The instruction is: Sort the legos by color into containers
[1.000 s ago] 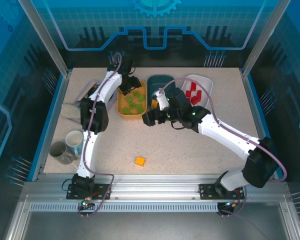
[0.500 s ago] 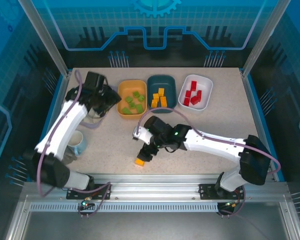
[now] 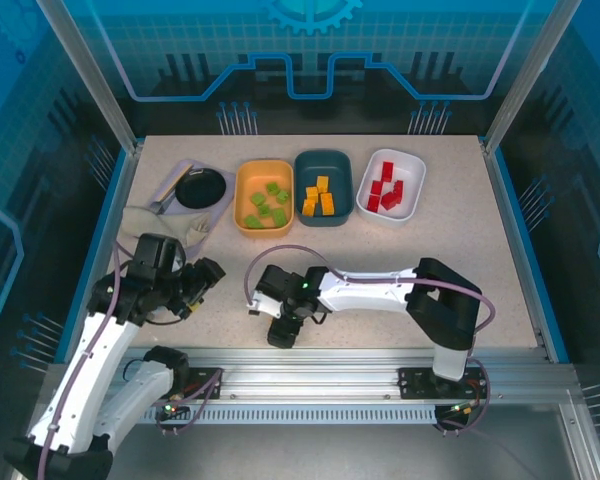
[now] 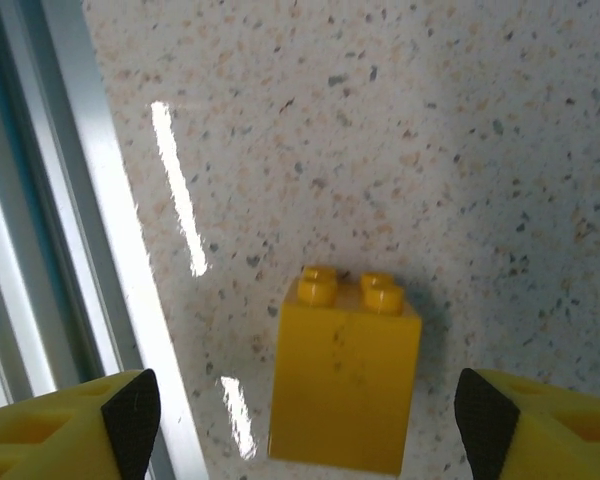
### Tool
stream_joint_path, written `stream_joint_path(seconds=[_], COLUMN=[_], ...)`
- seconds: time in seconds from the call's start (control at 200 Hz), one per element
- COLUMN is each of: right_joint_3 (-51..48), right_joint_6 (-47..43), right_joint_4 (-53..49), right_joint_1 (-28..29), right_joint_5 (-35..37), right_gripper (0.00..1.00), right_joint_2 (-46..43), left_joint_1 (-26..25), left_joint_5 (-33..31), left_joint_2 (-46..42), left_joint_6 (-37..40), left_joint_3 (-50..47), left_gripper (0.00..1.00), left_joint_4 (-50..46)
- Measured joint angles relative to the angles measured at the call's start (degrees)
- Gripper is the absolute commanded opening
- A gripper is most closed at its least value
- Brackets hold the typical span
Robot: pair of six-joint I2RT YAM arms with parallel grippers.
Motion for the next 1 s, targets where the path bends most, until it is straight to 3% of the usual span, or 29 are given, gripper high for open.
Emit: stream_joint_path(seconds=[0.365,0.65,0.84,1.0], right_joint_3=[3.61,4.48,4.70,6.29], right_joint_6=[1.62,2.73,4.11,6.21], right_joint_4=[-1.81,-2.34,-3.37,-5.81], right_joint_1=[-0.02,-0.09,-1.31,-7.26], right_joint_5=[0.61,2.54,2.58,2.47], right_gripper=[0.59,0.33,0.28,0.27], right_joint_2=[5.90,6.60,5.79,0.83], left_joint_1=[0.00,0.00,0.00,0.00], left_joint_5=[5.01,6.36,10.54,14.10], left_joint_2=[-7.74,-10.36,-11.04,-8.09], left_joint_6=[-0.20,-1.49,-2.27,-4.11], left_joint_3=[-3.65,-4.79,-9.14,-10.67], left_gripper=[0.75,0.75,0.76,0.76], left_joint_4=[-2.54,-2.36,1.84,8.55])
